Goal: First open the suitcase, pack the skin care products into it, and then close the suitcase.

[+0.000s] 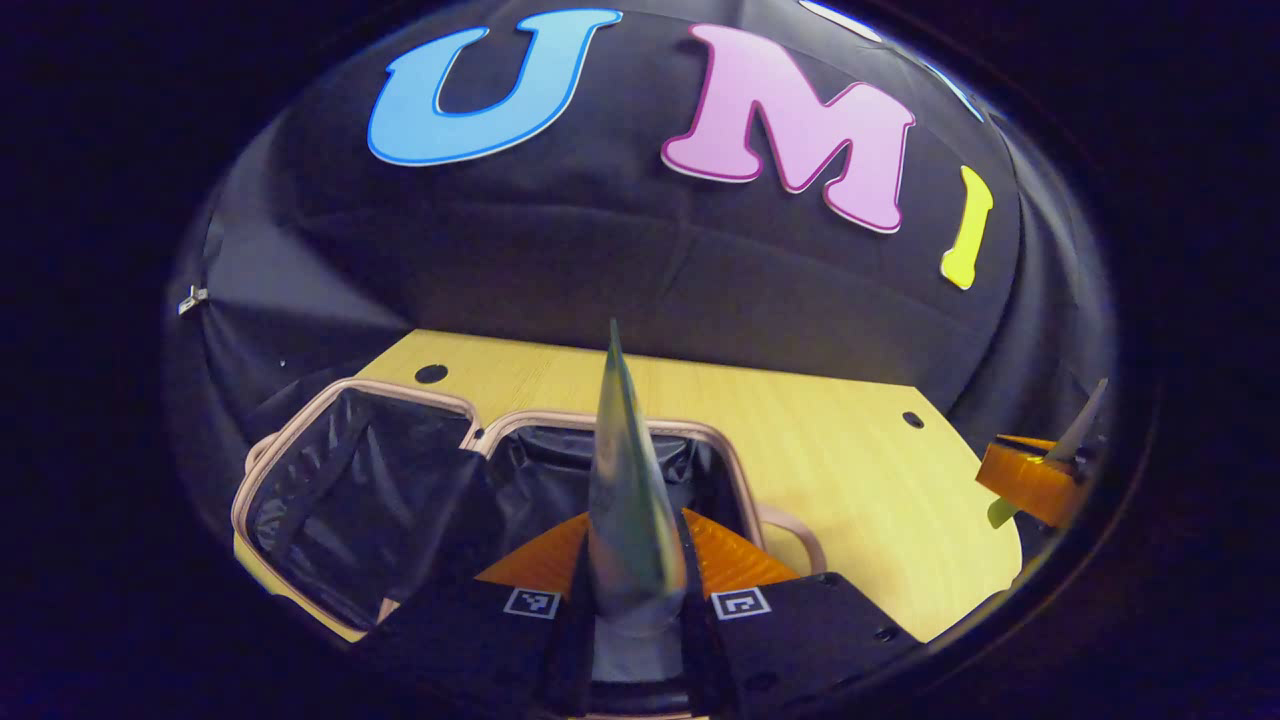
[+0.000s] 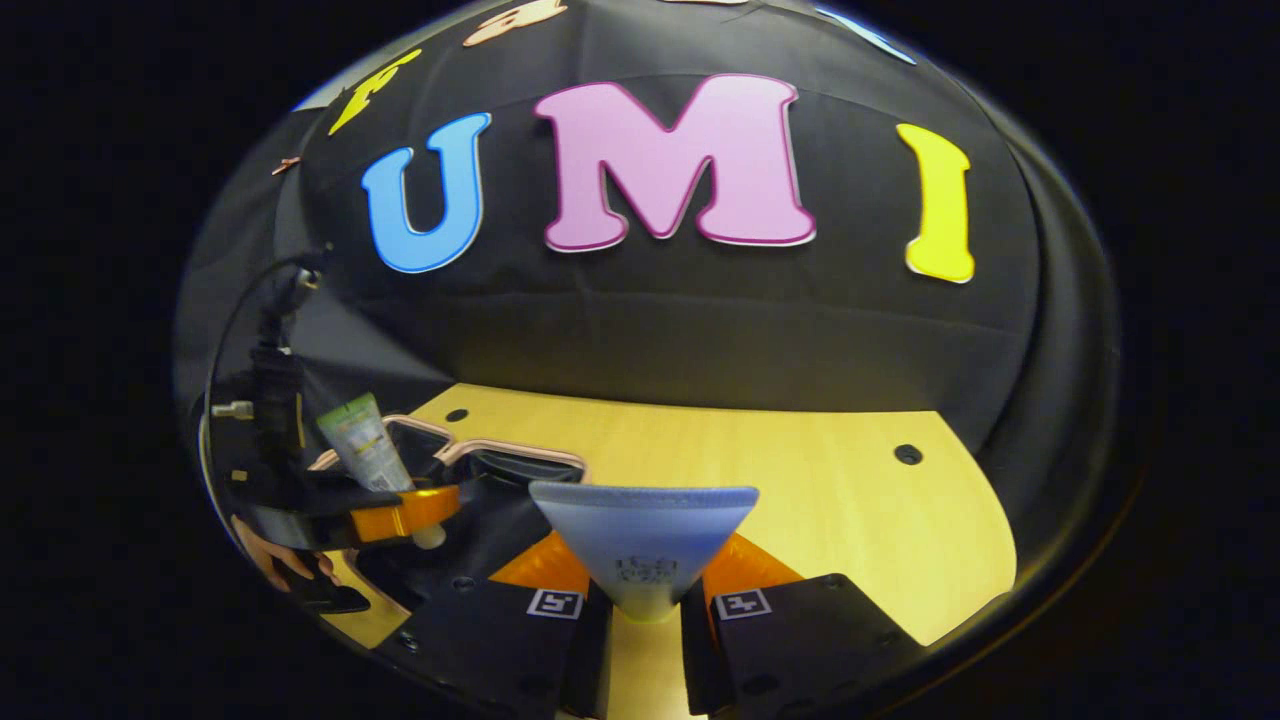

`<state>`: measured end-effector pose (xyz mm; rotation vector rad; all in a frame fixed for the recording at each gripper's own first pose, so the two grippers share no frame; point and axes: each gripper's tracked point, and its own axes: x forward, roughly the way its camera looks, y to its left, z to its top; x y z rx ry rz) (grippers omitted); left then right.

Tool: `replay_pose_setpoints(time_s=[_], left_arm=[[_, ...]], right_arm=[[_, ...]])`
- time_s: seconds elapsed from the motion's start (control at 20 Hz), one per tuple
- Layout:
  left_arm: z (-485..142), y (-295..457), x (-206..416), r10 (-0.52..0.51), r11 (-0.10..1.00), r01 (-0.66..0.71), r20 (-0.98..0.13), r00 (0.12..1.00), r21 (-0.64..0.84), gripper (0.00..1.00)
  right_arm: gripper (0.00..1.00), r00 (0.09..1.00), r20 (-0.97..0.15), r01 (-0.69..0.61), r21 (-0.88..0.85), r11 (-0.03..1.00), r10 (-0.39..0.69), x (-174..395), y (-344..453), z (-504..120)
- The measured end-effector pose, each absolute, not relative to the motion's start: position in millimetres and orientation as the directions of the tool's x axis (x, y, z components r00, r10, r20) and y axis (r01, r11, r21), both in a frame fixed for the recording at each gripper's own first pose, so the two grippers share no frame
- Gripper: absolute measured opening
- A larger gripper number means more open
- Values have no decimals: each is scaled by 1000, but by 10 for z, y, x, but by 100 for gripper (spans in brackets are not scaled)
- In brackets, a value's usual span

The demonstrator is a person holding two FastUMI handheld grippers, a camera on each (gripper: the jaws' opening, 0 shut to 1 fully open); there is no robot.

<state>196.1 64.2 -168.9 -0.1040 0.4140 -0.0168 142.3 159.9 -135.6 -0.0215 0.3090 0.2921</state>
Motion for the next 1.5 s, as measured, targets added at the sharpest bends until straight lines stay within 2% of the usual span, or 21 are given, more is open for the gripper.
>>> replay_pose_setpoints(time_s=[0.05,0.1,0.2,0.25,0.3,0.4,0.5,0.6,0.7,0.75,0.8,0.9,1.05,1.2,1.45,1.5], left_arm=[[-1814,764,1960,-40,995,-4,-445,894,-98,43],[-1931,832,1967,-54,995,9,-492,869,-95,40],[-2186,944,1941,-93,994,43,-597,797,-98,40],[-2292,973,1917,-102,994,49,-644,758,-101,43],[-2397,1016,1937,-106,994,51,-682,724,-100,40],[-2540,1099,1958,-84,996,46,-742,665,-72,40],[-2677,1188,1951,-50,998,57,-805,591,-20,46],[-2725,1190,1985,-32,998,61,-824,566,3,45],[-2654,1149,2004,-41,998,64,-814,580,-4,48],[-2541,1147,1993,-38,998,61,-795,606,-1,54],[-2378,1158,1972,-42,999,51,-764,643,-12,68],[-1982,1325,1892,5,1000,3,-687,727,10,85],[-1349,1843,1618,121,993,-101,-535,836,67,92],[-1018,2228,1221,193,981,-185,-435,880,60,92],[-922,2555,784,186,976,-215,-409,894,-26,92],[-963,2621,775,188,975,-219,-412,891,-29,92]], right_arm=[[33,903,-309,-305,28,952,299,1429,1736,-1385],[33,893,-320,-323,31,946,316,1436,1861,-1422],[33,871,-348,-355,44,934,348,1453,2102,-1539],[33,858,-365,-368,52,929,360,1458,2202,-1605],[33,847,-381,-378,60,924,372,1459,2286,-1666],[33,832,-400,-391,68,918,384,1439,2387,-1731],[33,816,-430,-395,75,916,387,1451,2469,-1810],[33,795,-469,-391,90,916,385,1480,2532,-1917],[33,774,-503,-390,100,915,385,1471,2582,-2004],[33,764,-519,-393,96,914,383,1469,2606,-2028],[33,755,-530,-400,96,912,387,1455,2627,-2048],[33,733,-556,-409,102,907,393,1420,2684,-2086],[33,677,-629,-395,129,910,383,1375,2760,-2268],[33,570,-737,-360,174,916,364,1305,2987,-2619],[33,461,-850,-243,153,958,253,1352,3219,-3080],[24,446,-866,-217,140,966,226,1354,3226,-3152]])
